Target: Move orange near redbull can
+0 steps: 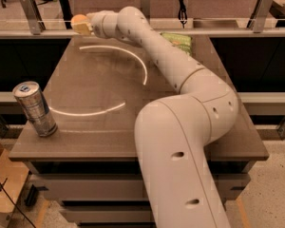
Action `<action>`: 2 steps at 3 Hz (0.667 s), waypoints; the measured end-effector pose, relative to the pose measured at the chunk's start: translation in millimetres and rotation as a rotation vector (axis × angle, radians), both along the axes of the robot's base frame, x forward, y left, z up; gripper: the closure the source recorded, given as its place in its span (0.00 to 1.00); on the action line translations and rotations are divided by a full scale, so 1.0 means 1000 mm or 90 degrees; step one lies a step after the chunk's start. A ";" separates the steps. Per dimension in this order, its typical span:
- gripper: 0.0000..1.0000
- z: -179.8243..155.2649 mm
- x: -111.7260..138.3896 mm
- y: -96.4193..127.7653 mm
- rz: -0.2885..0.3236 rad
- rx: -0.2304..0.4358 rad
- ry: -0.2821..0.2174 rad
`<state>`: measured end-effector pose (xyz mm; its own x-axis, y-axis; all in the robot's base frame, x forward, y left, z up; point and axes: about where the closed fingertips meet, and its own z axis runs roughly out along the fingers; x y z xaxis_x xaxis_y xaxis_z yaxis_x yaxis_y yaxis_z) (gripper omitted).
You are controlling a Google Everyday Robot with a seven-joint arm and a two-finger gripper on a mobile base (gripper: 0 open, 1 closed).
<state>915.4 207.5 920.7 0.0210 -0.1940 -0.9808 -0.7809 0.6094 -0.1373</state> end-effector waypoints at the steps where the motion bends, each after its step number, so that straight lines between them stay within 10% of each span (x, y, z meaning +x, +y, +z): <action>1: 1.00 0.017 -0.043 -0.030 0.054 -0.018 -0.001; 2: 1.00 0.032 -0.105 -0.070 0.108 -0.027 0.003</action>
Offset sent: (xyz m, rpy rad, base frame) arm -0.2019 -0.1345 0.0365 -0.0670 0.0373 0.2775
